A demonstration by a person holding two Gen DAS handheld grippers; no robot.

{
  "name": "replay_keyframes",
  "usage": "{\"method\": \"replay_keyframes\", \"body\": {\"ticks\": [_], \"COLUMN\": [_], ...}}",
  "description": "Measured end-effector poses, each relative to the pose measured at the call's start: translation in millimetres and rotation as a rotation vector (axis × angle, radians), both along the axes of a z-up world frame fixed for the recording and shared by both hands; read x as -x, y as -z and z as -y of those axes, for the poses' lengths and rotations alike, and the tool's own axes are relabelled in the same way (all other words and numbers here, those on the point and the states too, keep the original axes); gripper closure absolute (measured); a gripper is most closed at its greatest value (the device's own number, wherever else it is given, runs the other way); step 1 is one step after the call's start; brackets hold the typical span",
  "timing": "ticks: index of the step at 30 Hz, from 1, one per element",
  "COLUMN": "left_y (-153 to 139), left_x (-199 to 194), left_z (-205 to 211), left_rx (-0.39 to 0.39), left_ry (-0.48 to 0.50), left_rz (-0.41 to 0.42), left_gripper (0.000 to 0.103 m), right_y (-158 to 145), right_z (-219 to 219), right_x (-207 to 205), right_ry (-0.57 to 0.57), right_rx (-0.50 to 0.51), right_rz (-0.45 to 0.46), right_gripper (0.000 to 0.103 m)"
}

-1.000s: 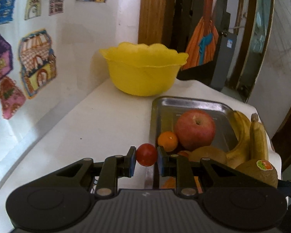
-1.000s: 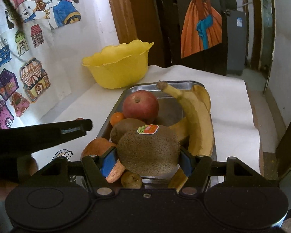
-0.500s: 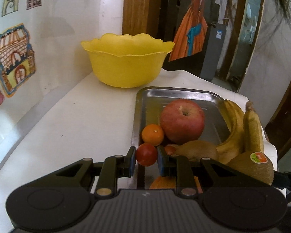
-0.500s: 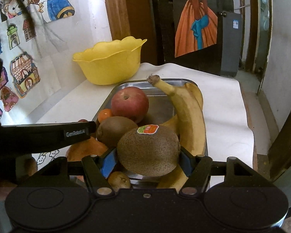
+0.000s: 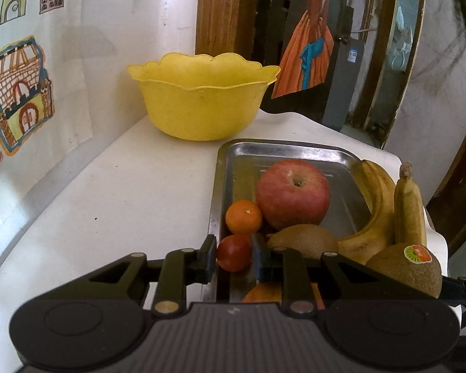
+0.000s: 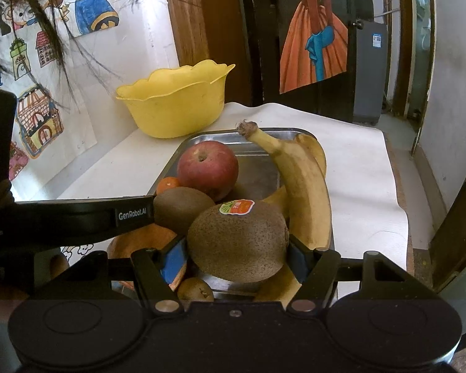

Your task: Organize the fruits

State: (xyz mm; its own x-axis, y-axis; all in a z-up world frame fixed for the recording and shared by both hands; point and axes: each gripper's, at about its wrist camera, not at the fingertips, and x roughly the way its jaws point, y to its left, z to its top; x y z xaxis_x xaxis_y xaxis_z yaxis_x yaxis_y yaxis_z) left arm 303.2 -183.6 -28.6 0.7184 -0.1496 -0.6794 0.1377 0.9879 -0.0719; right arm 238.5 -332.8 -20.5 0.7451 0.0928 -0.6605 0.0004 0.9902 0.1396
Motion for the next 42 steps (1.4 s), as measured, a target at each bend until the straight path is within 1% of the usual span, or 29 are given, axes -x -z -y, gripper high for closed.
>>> {"method": "replay_keyframes", "body": {"ticks": [3, 5, 7, 11, 13, 14, 15, 16, 17, 22, 29, 35, 42], "left_y": [0, 0, 0, -2, -3, -4, -6, -7, -9, -18, -36, -51, -48], "left_x": [-1, -1, -1, 1, 3, 5, 6, 8, 9, 20, 47, 82, 116], "left_z": [-1, -1, -2, -4, -6, -8, -11, -13, -16, -21, -27, -35, -50], "left_rx": [0.006, 0.002, 0.0, -0.004, -0.01, -0.014, -0.013, -0.006, -0.001, -0.02, -0.04, -0.057, -0.074], "left_ry": [-0.002, -0.005, -0.012, -0.032, -0.055, -0.074, -0.096, -0.111, -0.124, -0.177, -0.234, -0.253, -0.237], "left_rz": [-0.002, -0.004, -0.006, -0.005, 0.003, 0.01, 0.021, 0.029, 0.037, 0.079, 0.13, 0.168, 0.163], "left_gripper": [0.077, 0.074, 0.069, 0.06, 0.043, 0.038, 0.029, 0.022, 0.02, 0.007, 0.001, 0.001, 0.001], "right_y": [0, -1, -2, -5, -7, -7, -8, -9, -10, -18, -33, -46, -52], "right_z": [0, 0, -1, -1, -1, -1, 0, 0, 0, 2, 9, 11, 3], "right_x": [0, -1, -2, -4, -4, -3, -2, 0, 2, 11, 35, 61, 100], "right_ry": [-0.003, -0.007, -0.008, -0.013, -0.014, -0.013, -0.013, -0.014, -0.015, -0.021, -0.004, 0.006, 0.039], "right_rx": [0.003, 0.007, 0.01, 0.014, 0.014, 0.014, 0.014, 0.014, 0.016, 0.022, 0.009, 0.009, 0.021], "right_rz": [-0.001, -0.004, 0.0, 0.016, 0.023, 0.027, 0.032, 0.036, 0.04, 0.069, 0.13, 0.154, 0.163], "right_gripper": [0.033, 0.033, 0.033, 0.03, 0.029, 0.027, 0.026, 0.024, 0.021, 0.013, 0.001, 0.001, 0.001]}}
